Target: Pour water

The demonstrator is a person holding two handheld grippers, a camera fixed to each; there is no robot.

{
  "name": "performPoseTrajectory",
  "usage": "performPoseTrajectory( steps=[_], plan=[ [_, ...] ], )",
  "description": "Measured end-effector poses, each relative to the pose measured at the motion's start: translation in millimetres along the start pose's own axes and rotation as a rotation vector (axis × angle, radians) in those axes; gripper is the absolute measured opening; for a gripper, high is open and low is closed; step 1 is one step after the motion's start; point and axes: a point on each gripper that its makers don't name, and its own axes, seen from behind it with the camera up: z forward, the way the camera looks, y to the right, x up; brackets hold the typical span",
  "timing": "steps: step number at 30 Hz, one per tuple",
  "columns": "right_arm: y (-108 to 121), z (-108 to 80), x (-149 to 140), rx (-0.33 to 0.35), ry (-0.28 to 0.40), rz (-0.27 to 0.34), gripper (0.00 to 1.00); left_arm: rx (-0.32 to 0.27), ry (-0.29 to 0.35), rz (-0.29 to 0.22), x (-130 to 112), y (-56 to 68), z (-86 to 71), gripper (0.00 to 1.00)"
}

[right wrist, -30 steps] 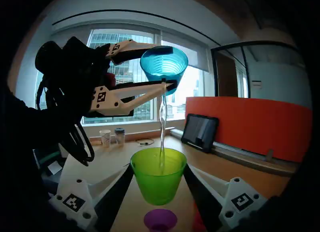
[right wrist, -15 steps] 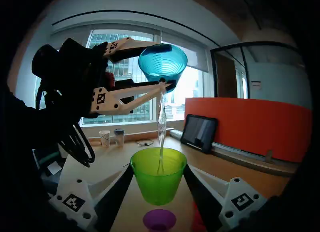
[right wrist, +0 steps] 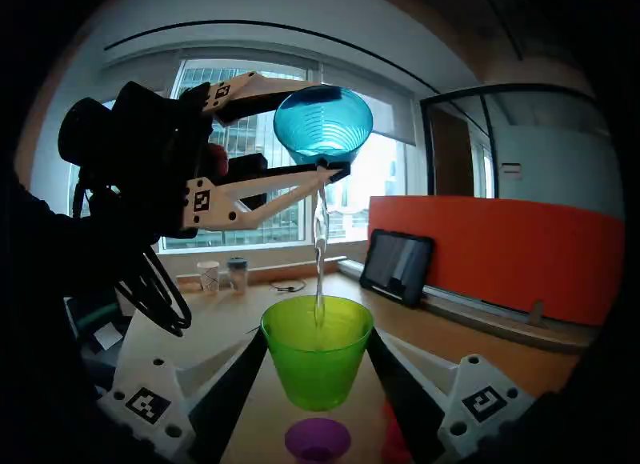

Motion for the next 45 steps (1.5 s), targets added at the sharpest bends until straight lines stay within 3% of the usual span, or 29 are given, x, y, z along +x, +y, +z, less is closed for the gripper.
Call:
performPoseTrajectory(
  steps=[36,45],
  plan=[
    [6,-0.5,5,-0.007,0.008,0.001,0.91,0.022,0.02,0.186,4,-6.2,13.2,0.87],
    [8,-1.5,4,-0.011,0.008,0.002,0.91,0.033,0.028,0.234,11,-7.2,10.4,0.87]
  ],
)
